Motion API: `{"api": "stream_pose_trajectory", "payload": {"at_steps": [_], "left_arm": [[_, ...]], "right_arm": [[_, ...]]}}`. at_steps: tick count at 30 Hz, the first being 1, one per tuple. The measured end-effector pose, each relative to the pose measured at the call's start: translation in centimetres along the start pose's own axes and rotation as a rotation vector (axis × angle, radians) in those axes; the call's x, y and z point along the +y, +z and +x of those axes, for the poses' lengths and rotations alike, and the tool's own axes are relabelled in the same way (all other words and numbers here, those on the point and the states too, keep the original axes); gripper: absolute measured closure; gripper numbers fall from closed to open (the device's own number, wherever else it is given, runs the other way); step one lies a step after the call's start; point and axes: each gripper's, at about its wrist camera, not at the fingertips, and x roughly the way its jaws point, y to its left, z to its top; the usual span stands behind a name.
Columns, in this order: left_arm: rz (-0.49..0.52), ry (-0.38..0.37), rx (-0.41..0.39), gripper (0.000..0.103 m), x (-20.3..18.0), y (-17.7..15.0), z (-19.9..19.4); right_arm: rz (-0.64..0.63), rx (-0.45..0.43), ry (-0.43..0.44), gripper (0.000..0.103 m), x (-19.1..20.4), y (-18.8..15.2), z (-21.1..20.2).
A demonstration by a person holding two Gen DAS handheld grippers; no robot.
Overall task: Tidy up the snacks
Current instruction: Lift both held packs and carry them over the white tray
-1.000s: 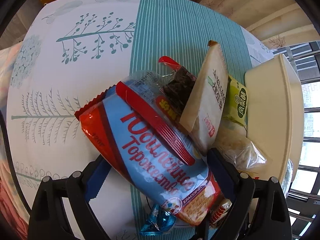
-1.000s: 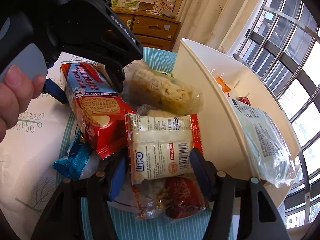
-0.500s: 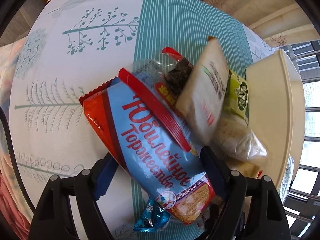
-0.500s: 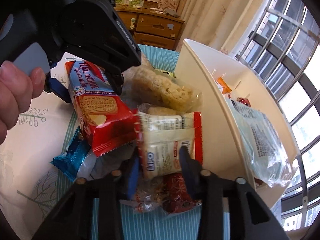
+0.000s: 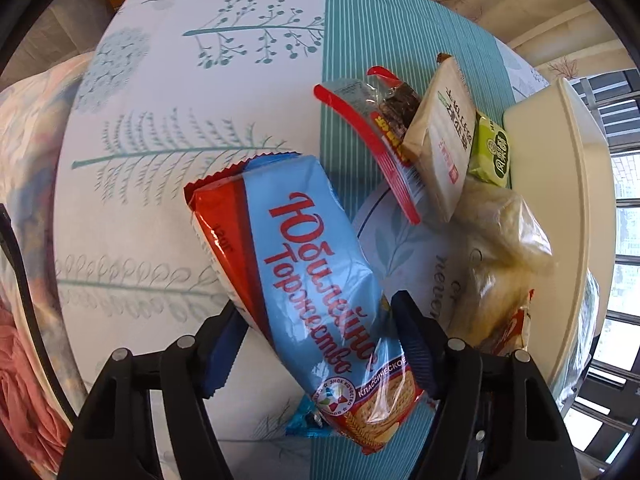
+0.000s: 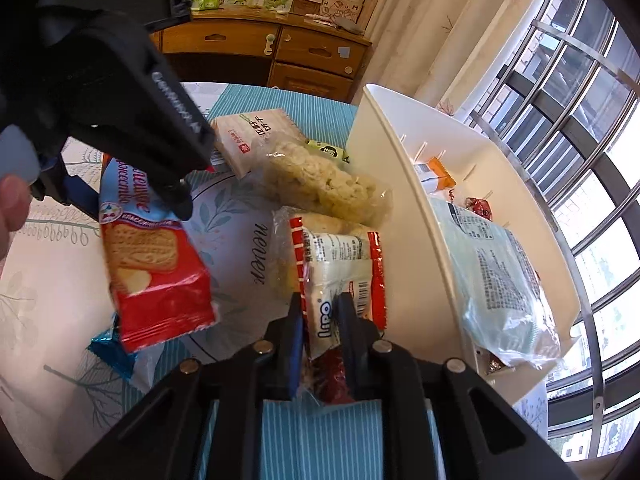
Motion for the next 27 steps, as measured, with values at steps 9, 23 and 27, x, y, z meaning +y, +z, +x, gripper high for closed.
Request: {"api": "stream_pose_trajectory", "payload": {"at_steps": [9, 23, 27], "left_arm": [[0.005, -0.017, -0.025, 0.035, 1.9, -3.1, -3.1], [0.035, -0.077, -0.096, 0.049, 5.7, -10.4, -10.4], [0.042, -0.087, -0.105, 0.049, 6.5, -12.2, -12.2]], "right_arm": [[0.011, -0.014, 0.059, 0.088, -0.3, -0.1, -2.6], [0.032, -0.073, 0.11, 0.089, 0.2, -1.0, -10.2], [0.044, -0.1, 0.128, 0.089, -0.1, -1.0, -12.3]]}}
